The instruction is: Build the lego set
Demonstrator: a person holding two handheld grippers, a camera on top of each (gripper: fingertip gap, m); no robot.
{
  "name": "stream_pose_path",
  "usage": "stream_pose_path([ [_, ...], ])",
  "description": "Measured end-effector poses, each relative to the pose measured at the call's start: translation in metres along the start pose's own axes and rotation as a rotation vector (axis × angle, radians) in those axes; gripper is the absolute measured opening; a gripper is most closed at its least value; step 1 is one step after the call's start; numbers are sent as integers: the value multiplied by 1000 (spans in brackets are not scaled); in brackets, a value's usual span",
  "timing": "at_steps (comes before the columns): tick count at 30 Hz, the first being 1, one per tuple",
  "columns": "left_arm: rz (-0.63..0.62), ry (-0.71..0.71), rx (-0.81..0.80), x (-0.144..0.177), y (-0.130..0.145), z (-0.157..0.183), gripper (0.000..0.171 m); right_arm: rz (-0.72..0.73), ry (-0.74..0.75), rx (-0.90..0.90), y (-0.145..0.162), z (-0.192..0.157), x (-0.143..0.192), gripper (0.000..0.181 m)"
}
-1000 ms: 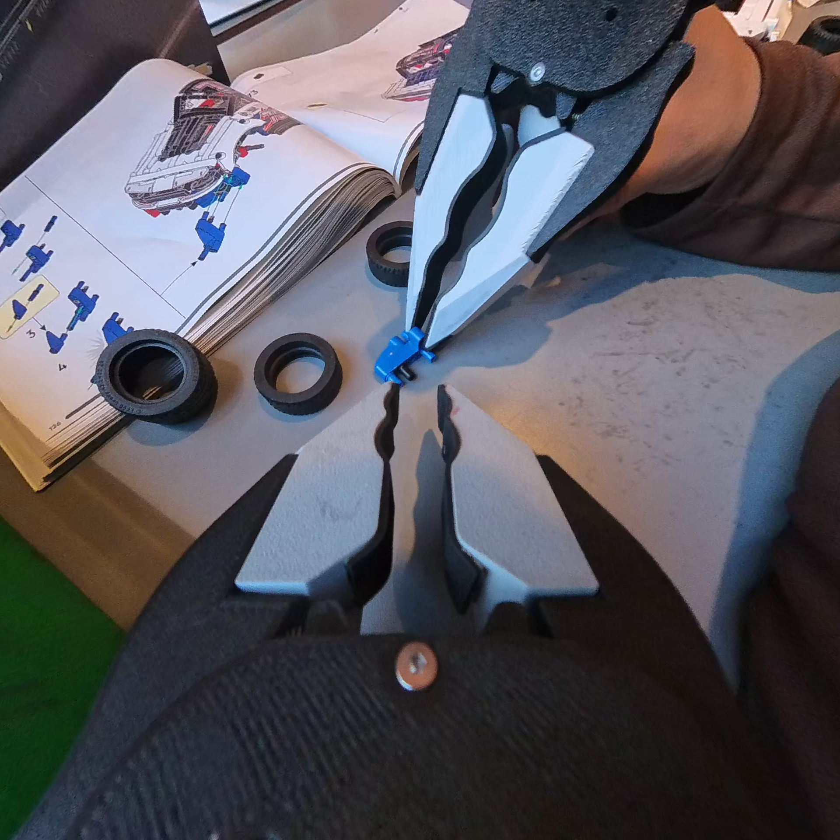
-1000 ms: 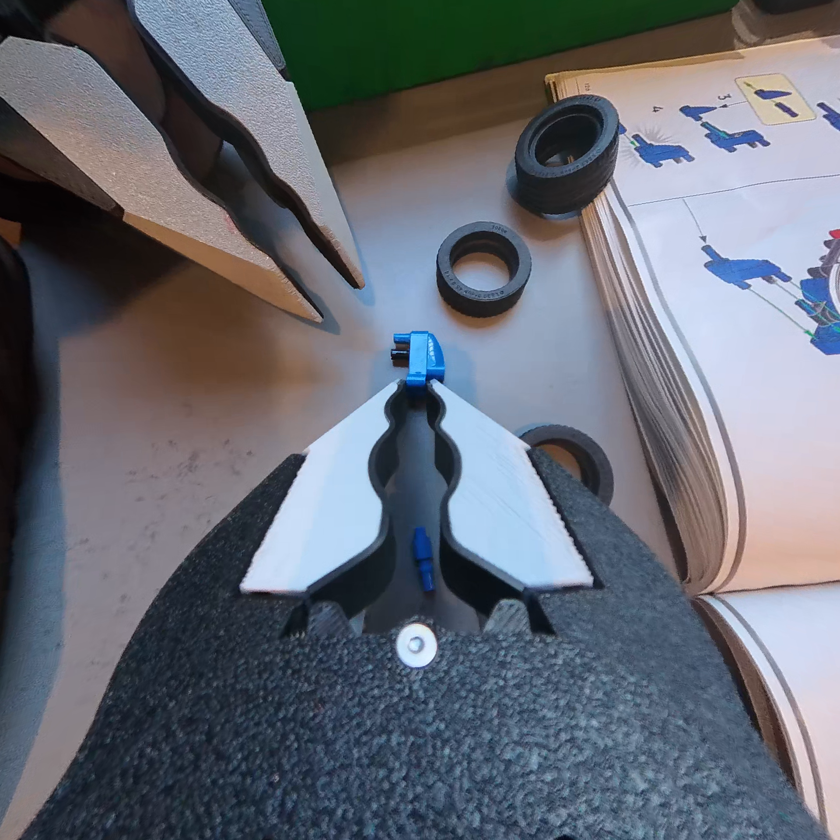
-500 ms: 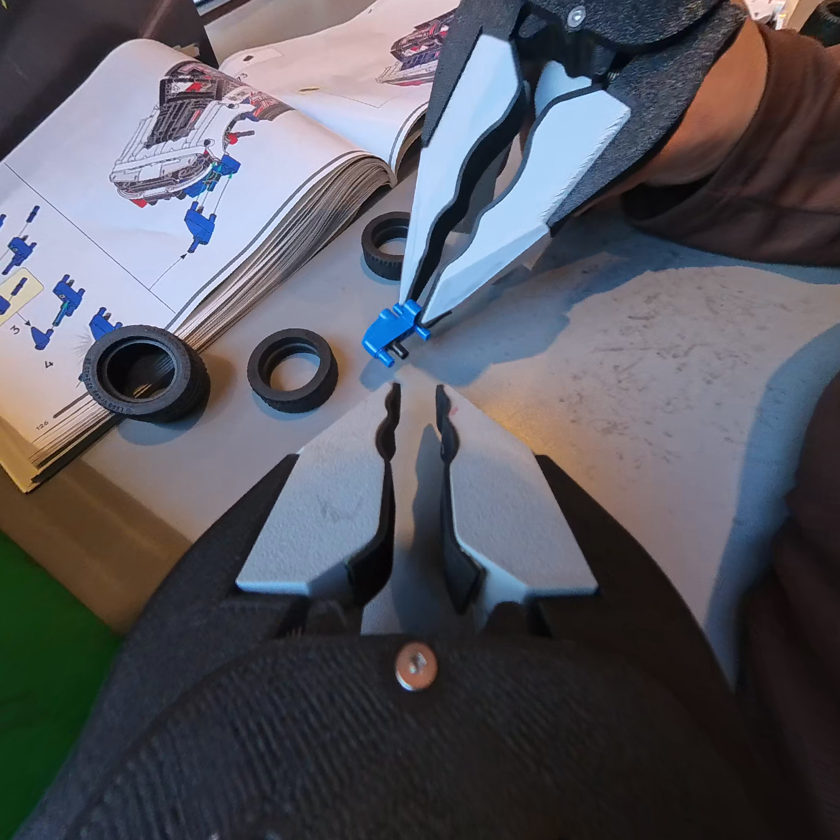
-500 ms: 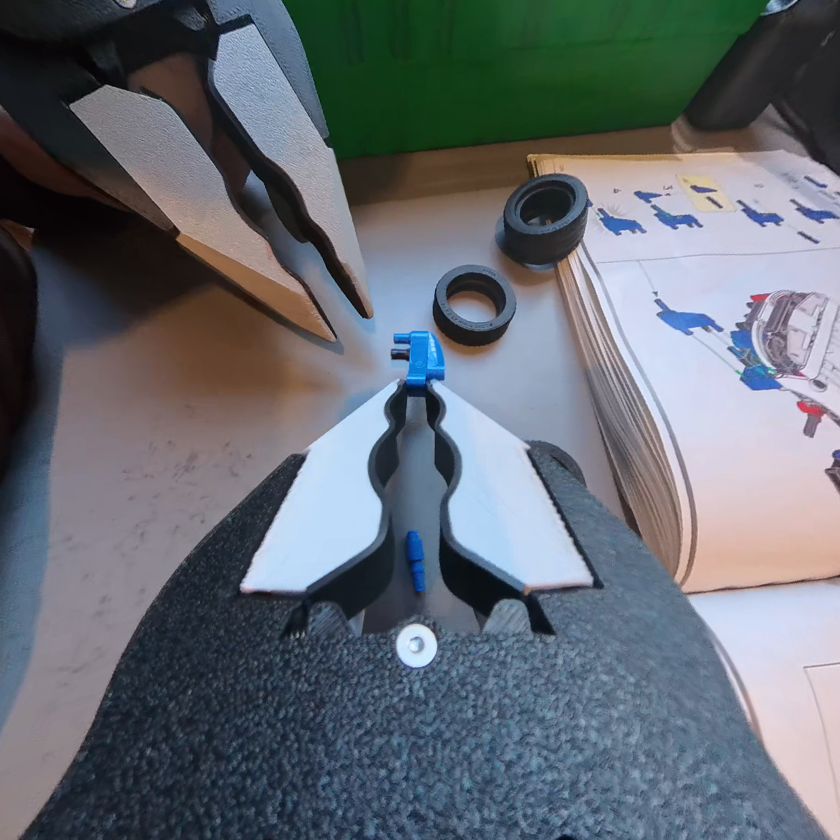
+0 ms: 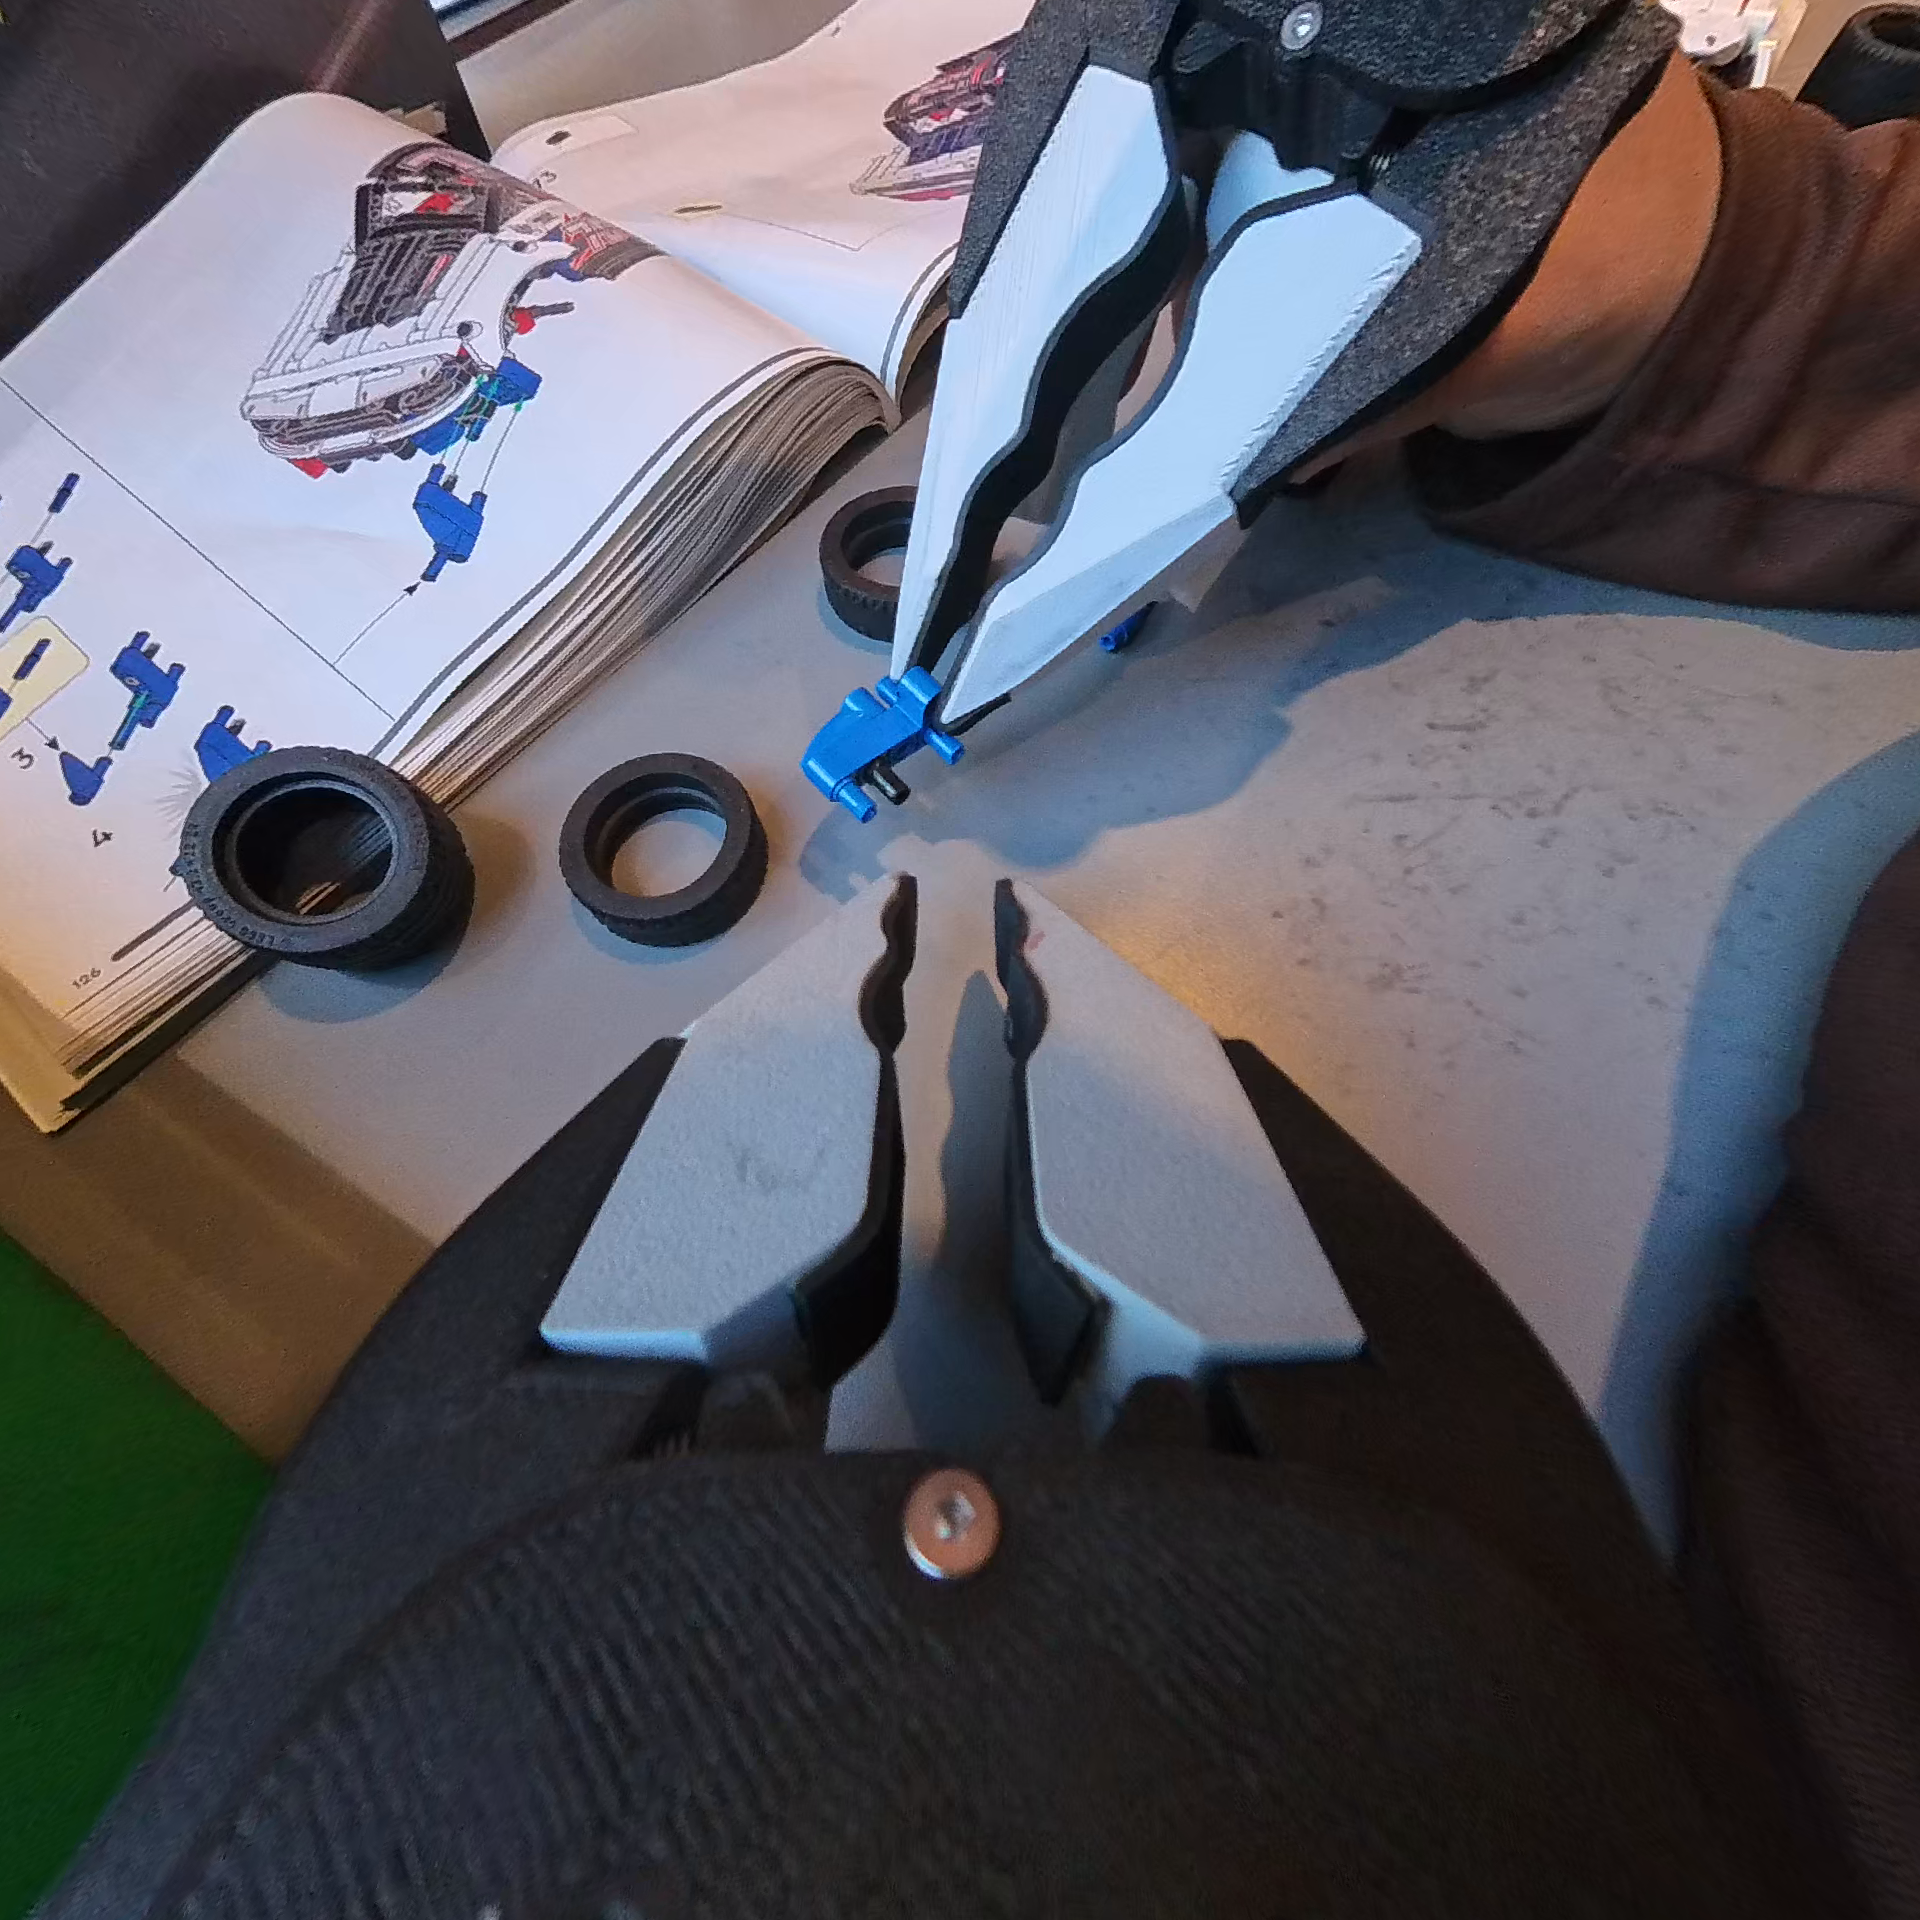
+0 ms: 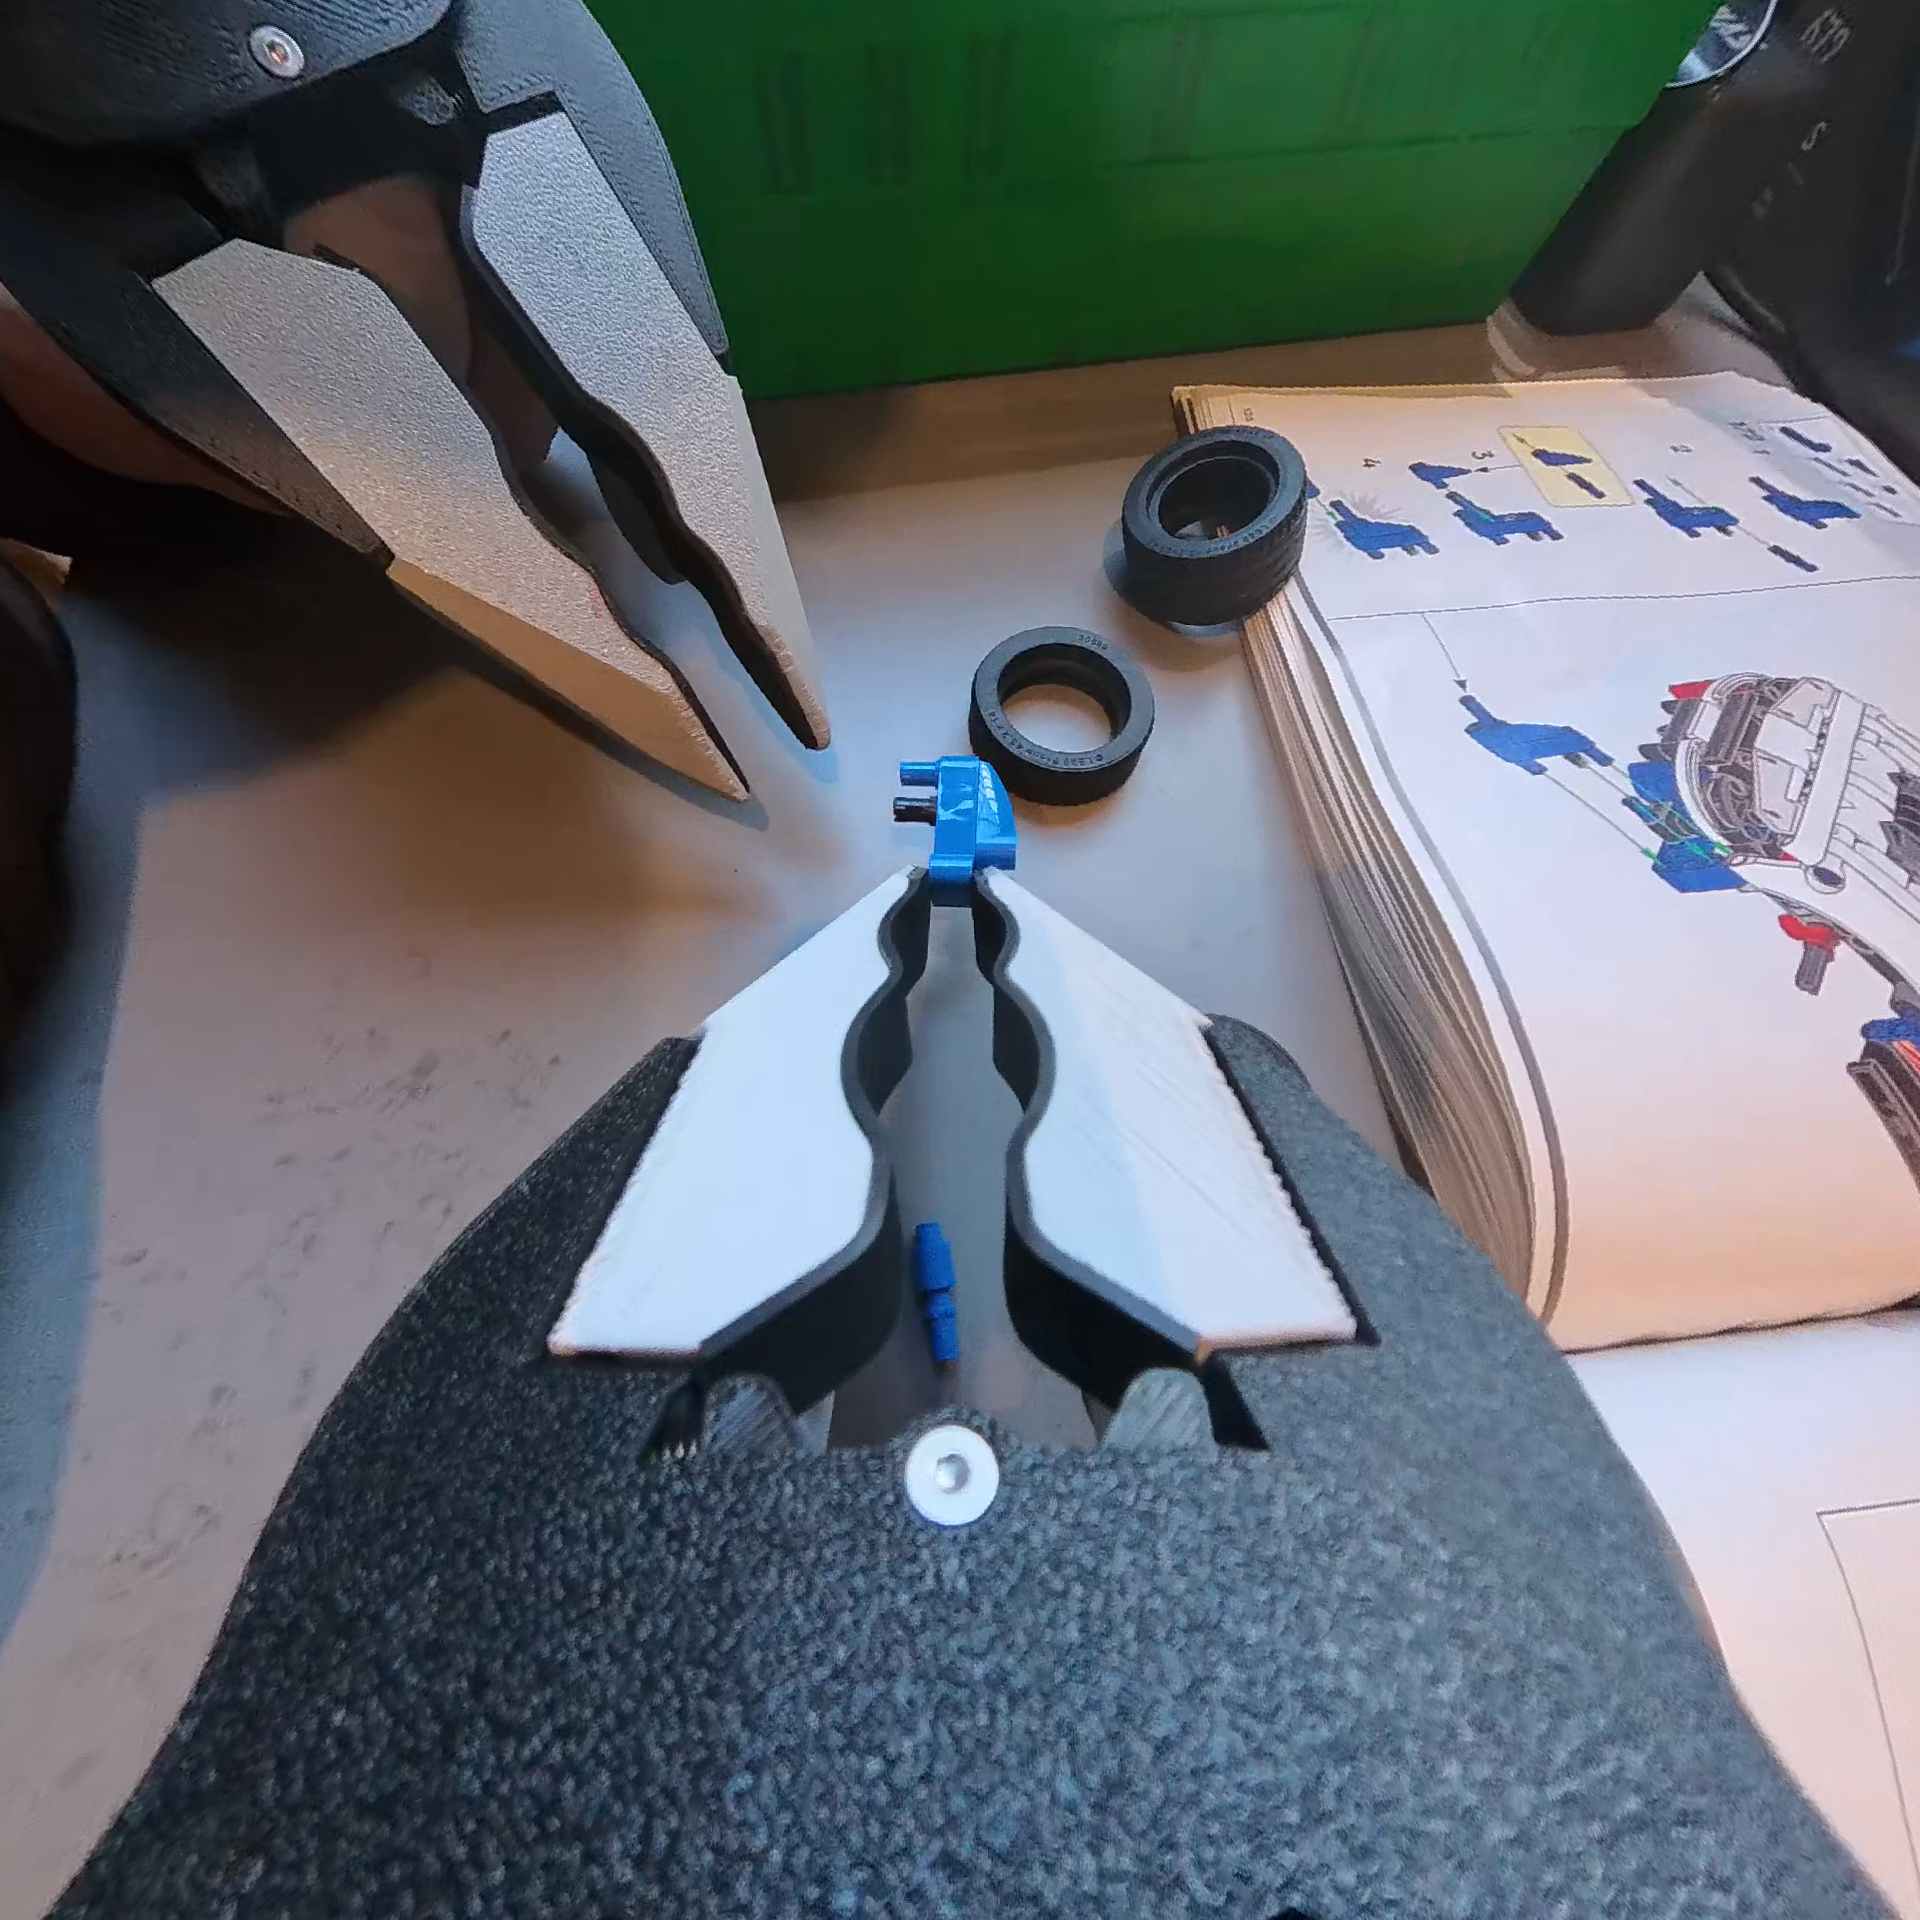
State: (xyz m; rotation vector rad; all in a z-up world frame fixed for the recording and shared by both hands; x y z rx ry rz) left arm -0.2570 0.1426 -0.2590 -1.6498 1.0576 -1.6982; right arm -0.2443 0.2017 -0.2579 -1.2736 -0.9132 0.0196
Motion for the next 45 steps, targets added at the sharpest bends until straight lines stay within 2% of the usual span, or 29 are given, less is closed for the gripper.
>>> stream_pose_path([
  [38,-22,5,-15,-3,2,2,11,42,-1,-11,-4,0,4,8],
  [45,-27,8,-36,-4,2,3,7,89,-8,-31,-9,2,8,8],
])
Point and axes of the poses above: each gripper's, where its closed fingertips meet, x back along the fingers, y out of its underside, z = x × y across the jaws, the point moved 2 cm from there along x, back along the fingers, and after that the axes turned 4 degrees about -y, right-handed, at the moved point
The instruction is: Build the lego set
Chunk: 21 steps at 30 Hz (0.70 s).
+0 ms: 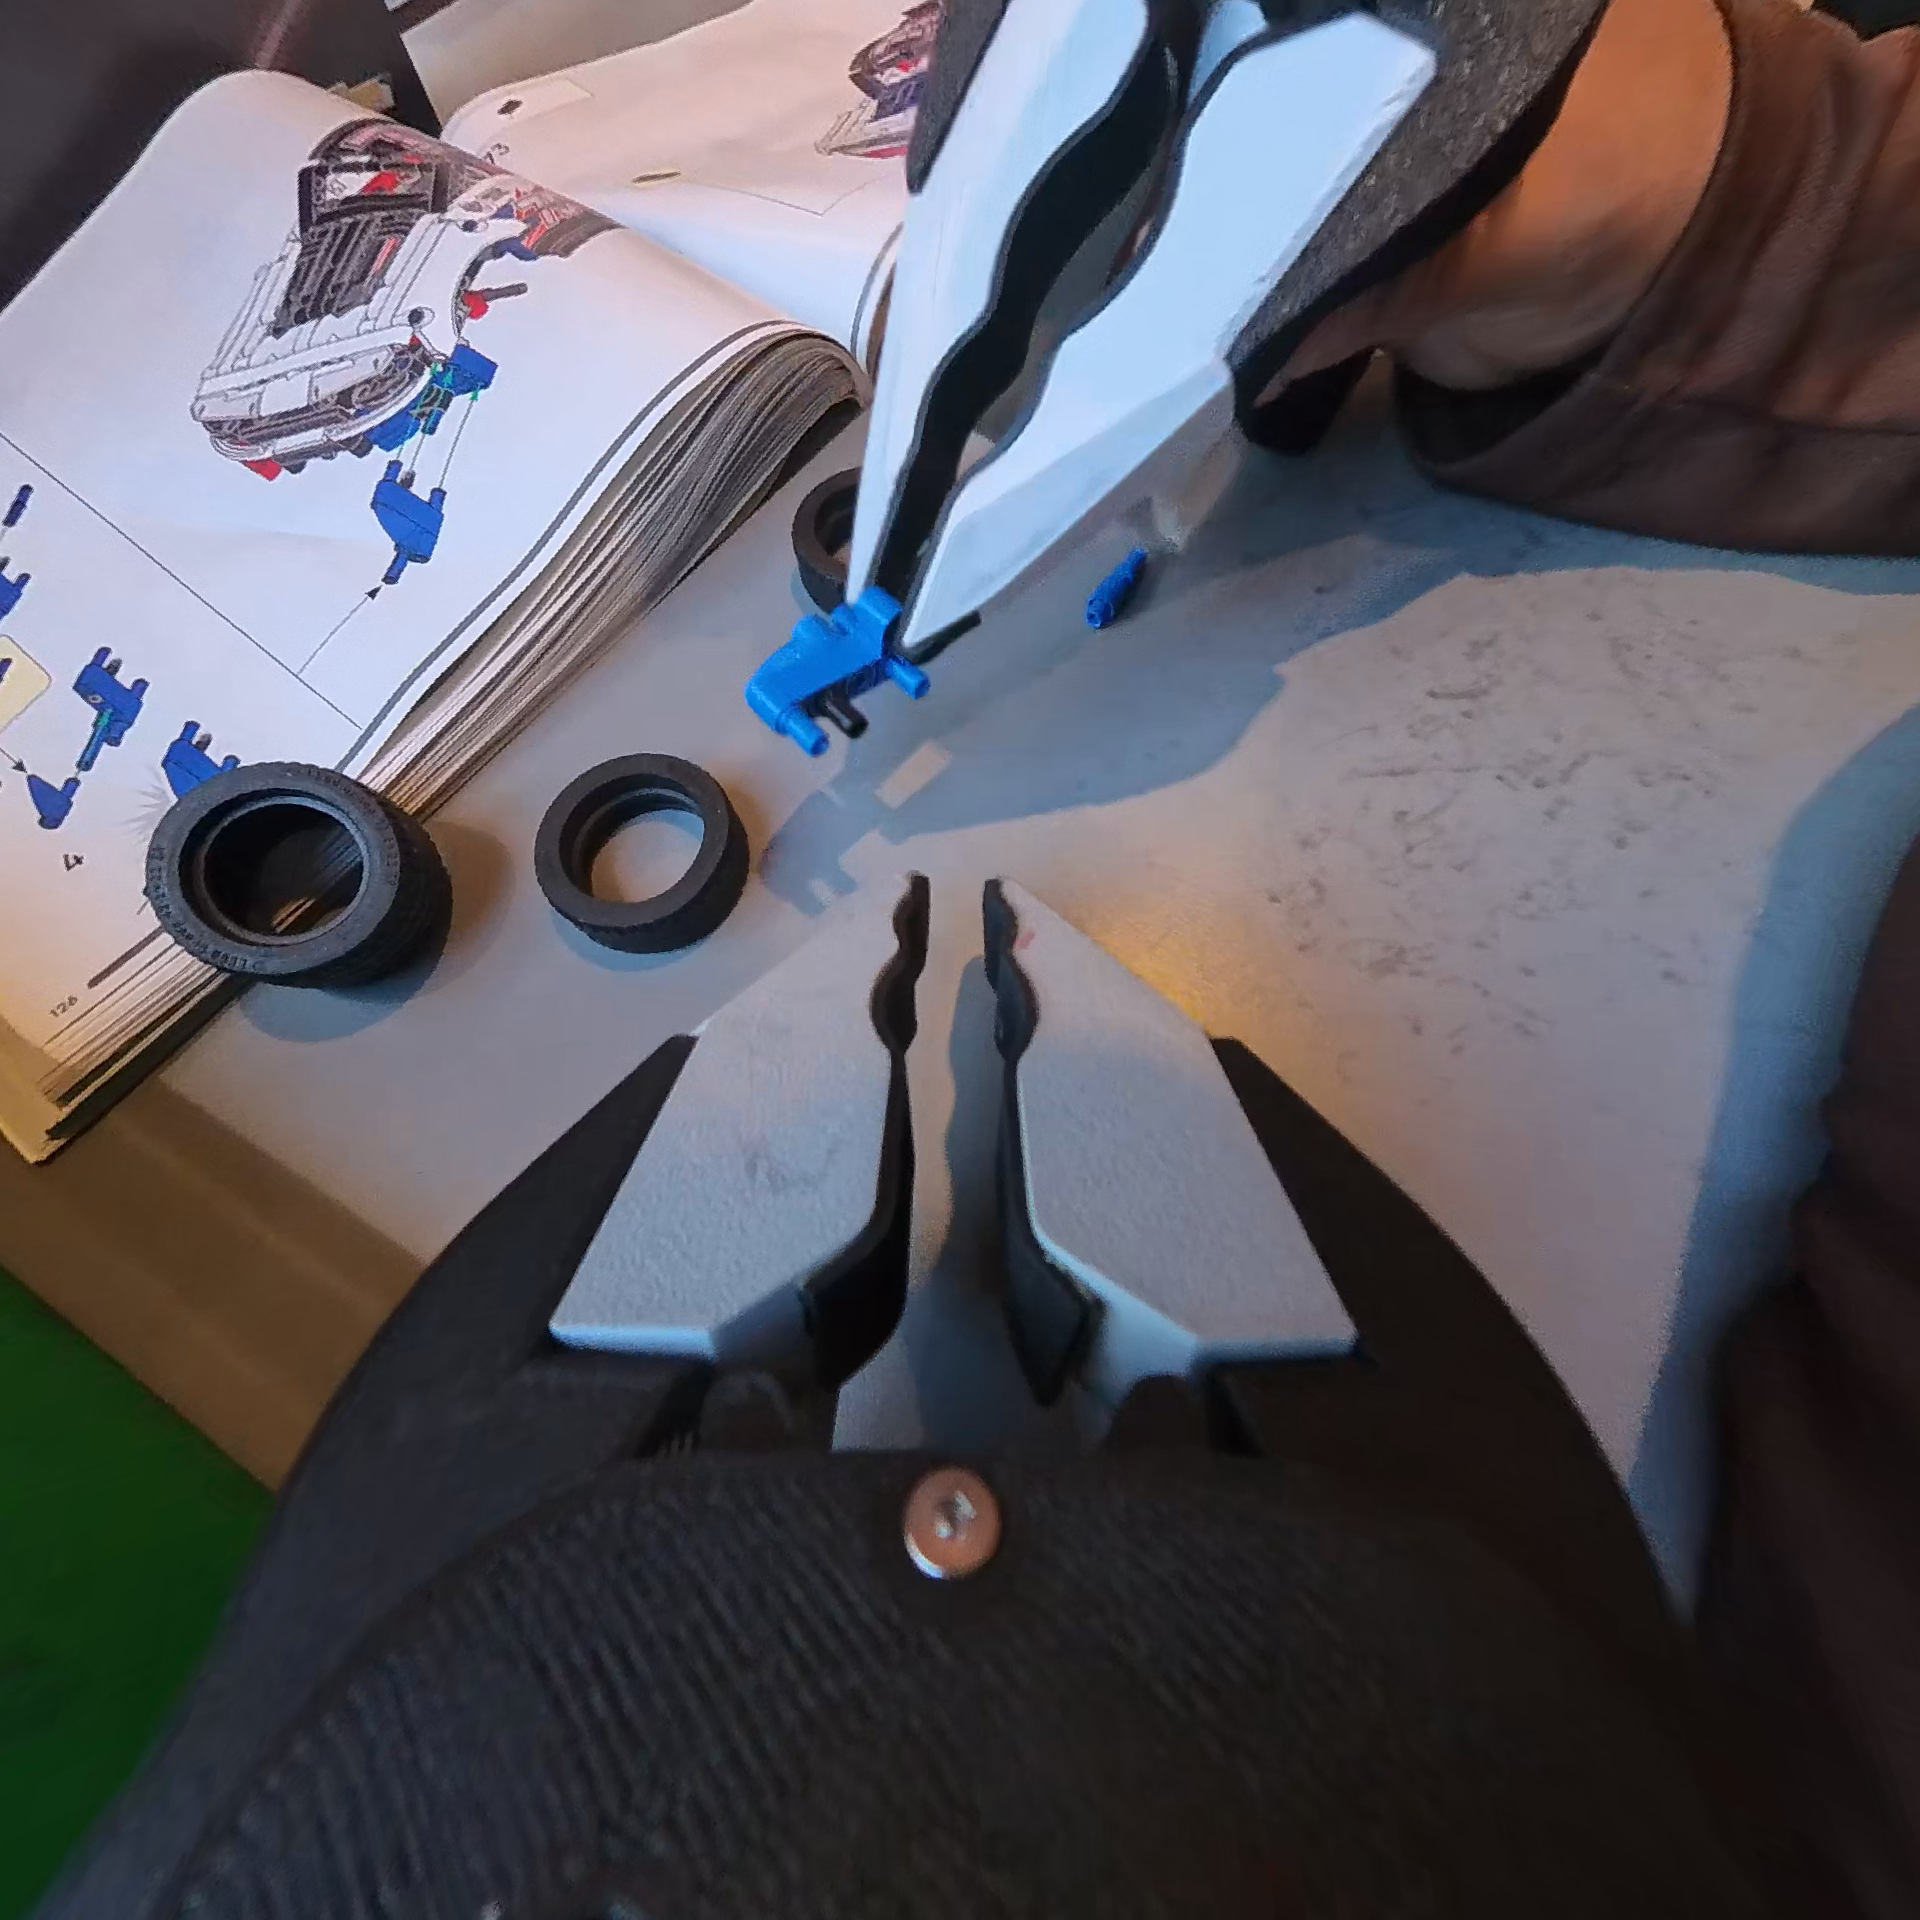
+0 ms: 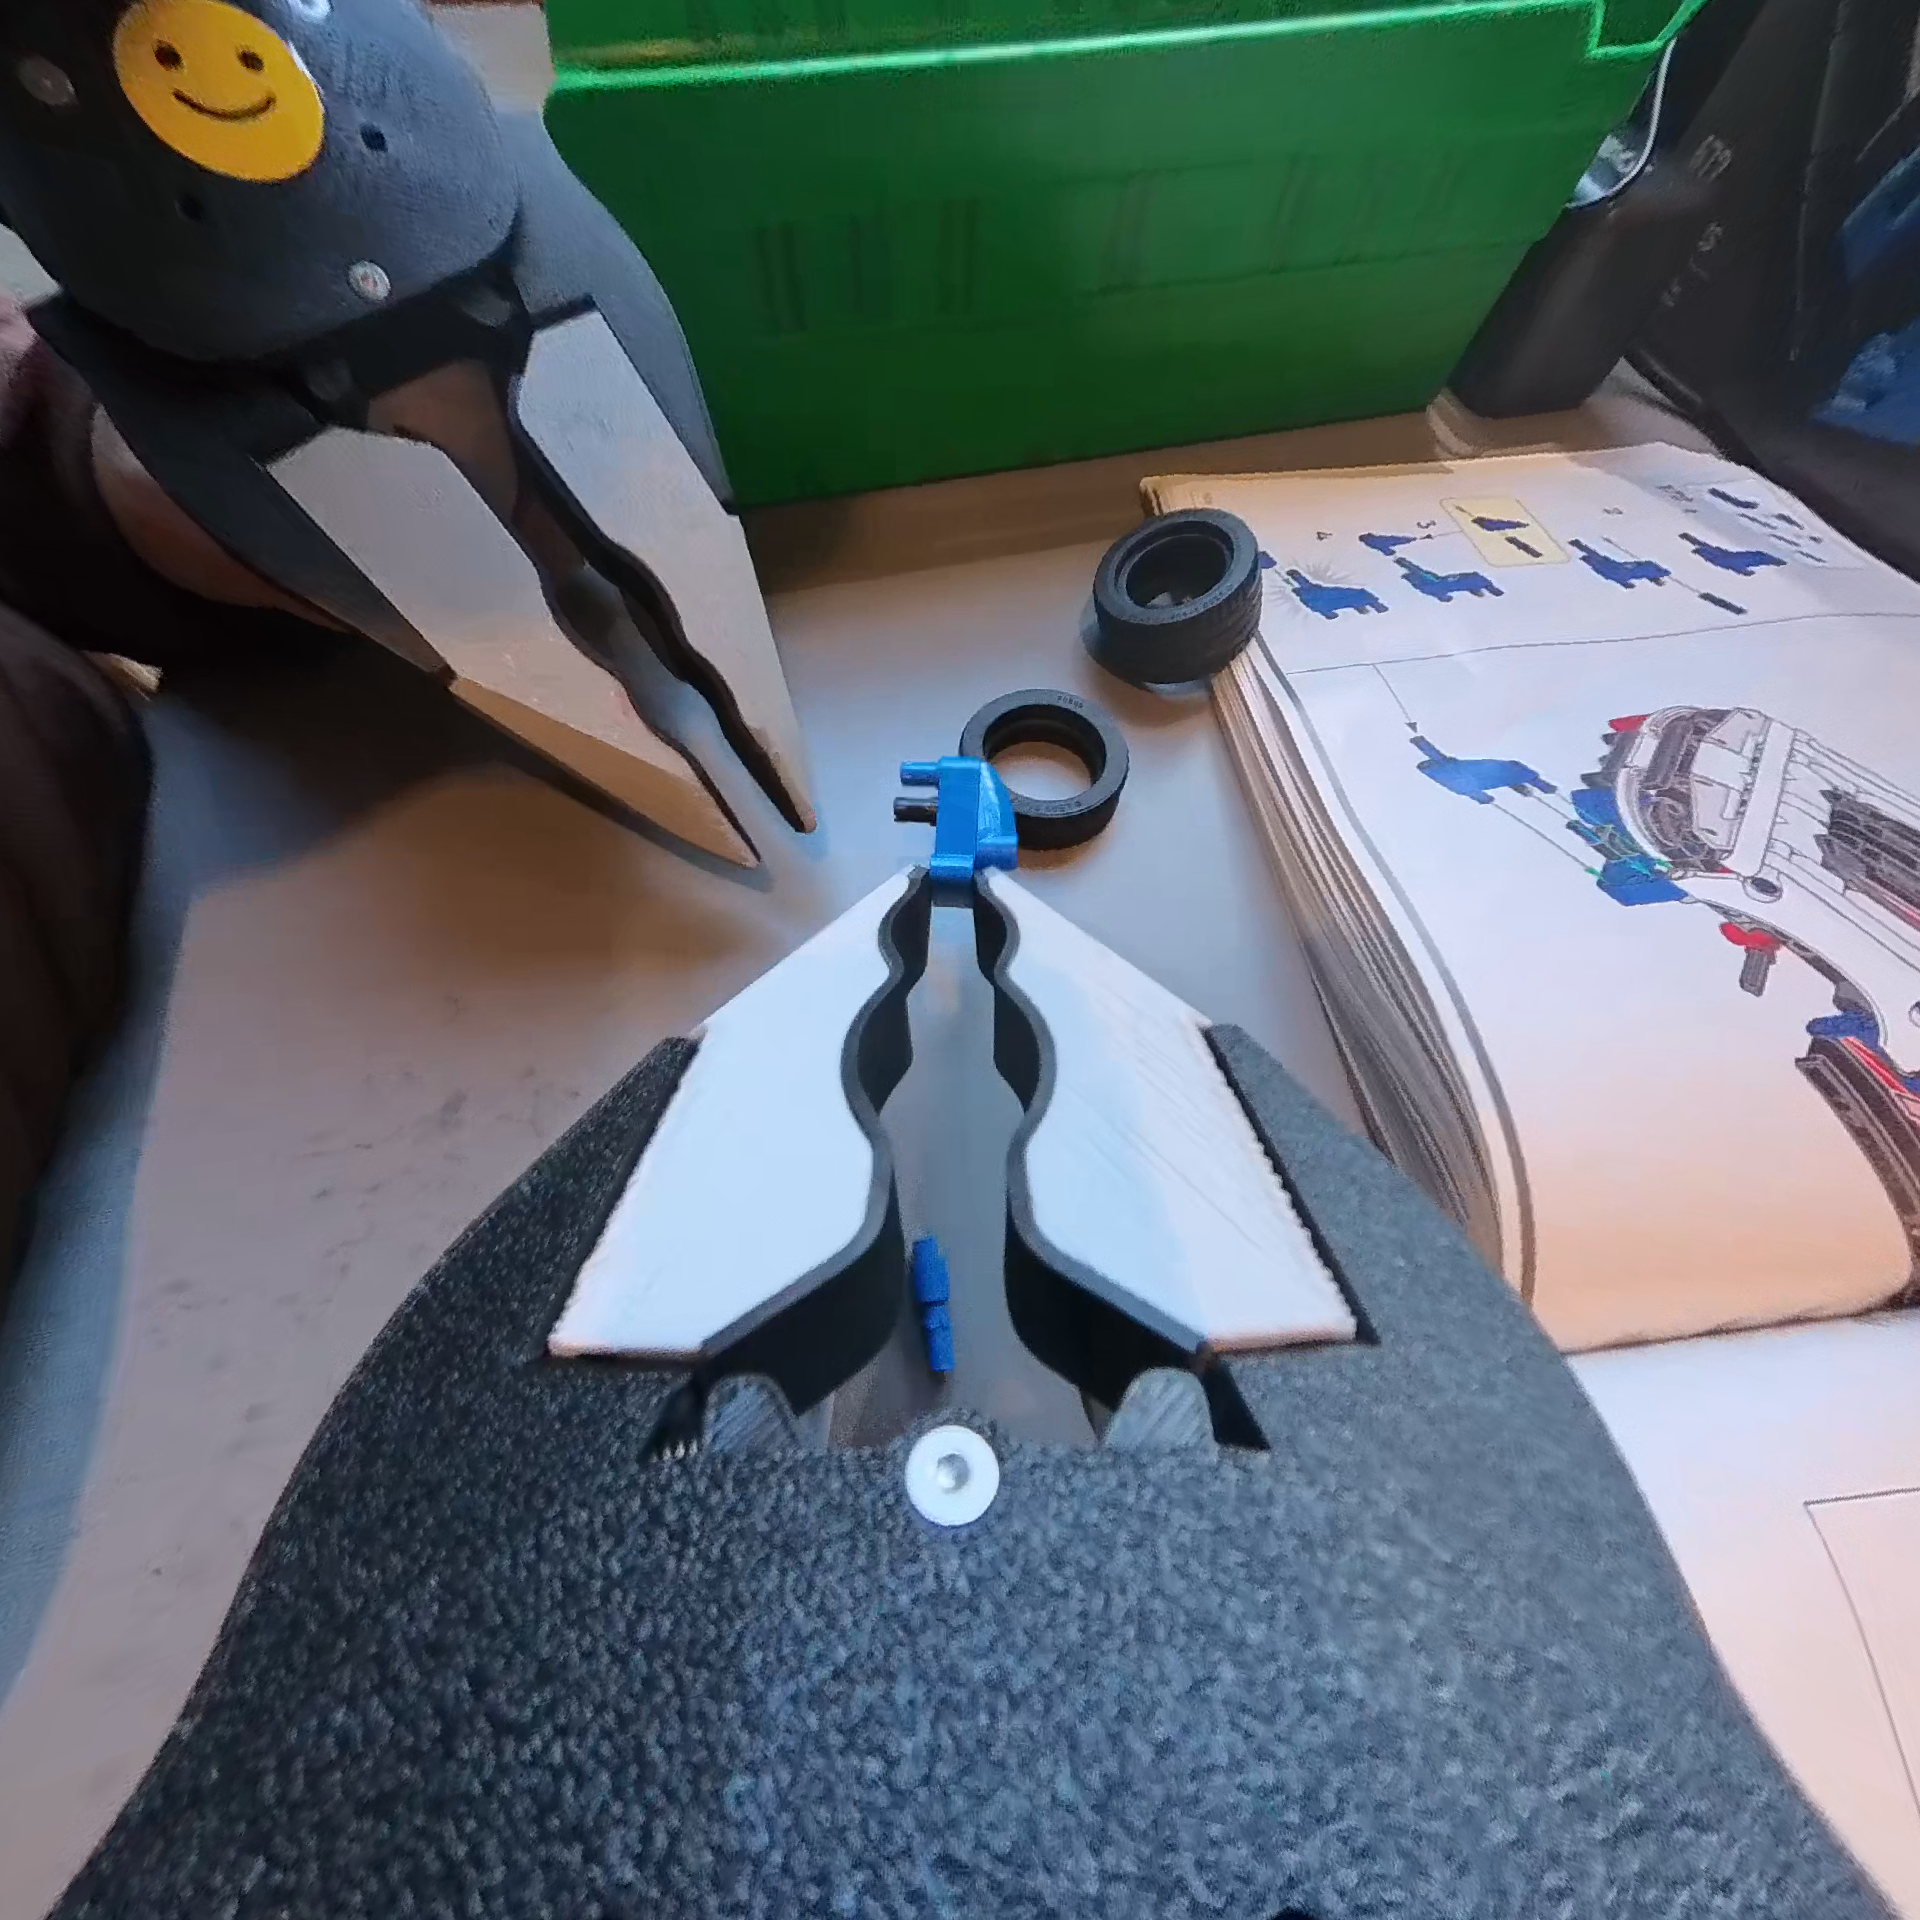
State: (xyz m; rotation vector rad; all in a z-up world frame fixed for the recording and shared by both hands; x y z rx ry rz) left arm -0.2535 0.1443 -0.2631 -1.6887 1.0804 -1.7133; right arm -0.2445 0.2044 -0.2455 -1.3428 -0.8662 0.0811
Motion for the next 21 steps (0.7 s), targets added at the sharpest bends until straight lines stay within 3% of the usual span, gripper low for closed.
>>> stream_pose_path([
  [12,13,-148,-30,-7,-8,-10,13,345,-56,-224,-35,8,39,8],
  [19,171,-178,56,4,-45,-8,22,391,39,-83,-47,3,56,8],
  [21,185,-165,83,7,-50,-10,32,397,65,-30,-50,1,59,8],
])
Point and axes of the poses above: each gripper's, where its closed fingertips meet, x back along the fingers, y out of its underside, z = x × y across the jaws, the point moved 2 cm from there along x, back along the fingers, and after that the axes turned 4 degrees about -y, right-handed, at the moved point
